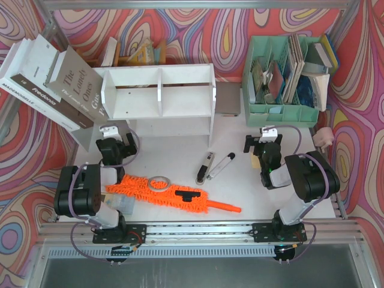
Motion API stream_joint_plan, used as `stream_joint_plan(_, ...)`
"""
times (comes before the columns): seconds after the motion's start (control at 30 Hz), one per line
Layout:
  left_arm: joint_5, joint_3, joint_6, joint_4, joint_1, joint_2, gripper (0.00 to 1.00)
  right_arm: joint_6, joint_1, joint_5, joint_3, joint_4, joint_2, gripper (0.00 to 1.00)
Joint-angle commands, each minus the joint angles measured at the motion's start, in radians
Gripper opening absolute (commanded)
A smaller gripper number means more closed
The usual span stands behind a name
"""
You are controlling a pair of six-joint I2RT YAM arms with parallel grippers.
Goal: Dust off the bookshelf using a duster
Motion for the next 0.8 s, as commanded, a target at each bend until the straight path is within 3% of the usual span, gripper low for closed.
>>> stream_joint_plan(0.0, 0.020, 0.000, 0.011, 0.029, -0.007, 0.002, 0.98, 0.004, -0.010, -0.004, 0.013, -0.002, 0.009, 0.99)
stream_joint_plan(0.67, -0.001, -0.006, 0.012, 0.032, -0.010, -0.002, 0.98, 0.010, -0.018, -0.020, 0.018, -0.016, 0.006, 0.99)
stream_joint_plan(0.77, -0.040, -0.090, 0.009, 0.184, -0.019, -0.021, 0.98, 0.011, -0.019, -0.018, 0.016, -0.013, 0.007, 0.99)
